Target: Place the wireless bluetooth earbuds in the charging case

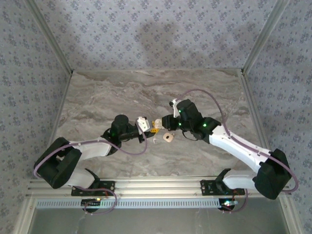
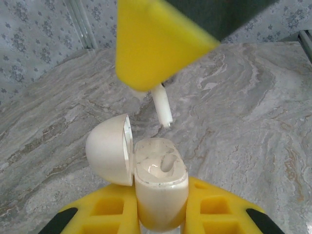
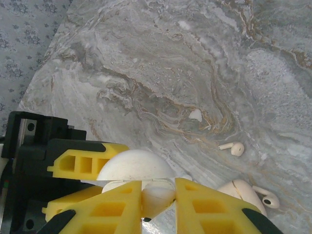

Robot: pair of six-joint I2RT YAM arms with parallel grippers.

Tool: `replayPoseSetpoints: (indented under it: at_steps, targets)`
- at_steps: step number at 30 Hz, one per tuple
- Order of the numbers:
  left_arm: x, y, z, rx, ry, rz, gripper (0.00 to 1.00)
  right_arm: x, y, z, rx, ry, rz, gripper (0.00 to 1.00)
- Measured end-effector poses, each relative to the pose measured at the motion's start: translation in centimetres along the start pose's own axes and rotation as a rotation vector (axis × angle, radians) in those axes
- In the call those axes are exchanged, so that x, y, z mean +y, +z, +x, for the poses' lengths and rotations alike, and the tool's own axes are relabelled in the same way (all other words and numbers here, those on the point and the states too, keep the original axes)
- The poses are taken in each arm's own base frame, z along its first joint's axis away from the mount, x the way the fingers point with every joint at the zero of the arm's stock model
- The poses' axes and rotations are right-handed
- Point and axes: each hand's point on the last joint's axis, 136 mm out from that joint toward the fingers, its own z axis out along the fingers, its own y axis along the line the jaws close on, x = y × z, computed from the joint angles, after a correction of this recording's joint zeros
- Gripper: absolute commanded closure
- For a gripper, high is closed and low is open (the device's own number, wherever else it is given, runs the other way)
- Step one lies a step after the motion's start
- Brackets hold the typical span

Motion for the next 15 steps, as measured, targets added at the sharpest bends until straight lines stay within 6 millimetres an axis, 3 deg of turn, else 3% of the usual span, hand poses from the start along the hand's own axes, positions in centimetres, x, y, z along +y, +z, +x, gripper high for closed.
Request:
replayPoseSetpoints:
  at_steps: [15]
  targets:
    - [0.3, -0.2, -0.1, -0.001, 0.0, -0.021, 0.85, 0.2, 1.1, 0.1, -0.005, 0.019, -0.003, 0.77]
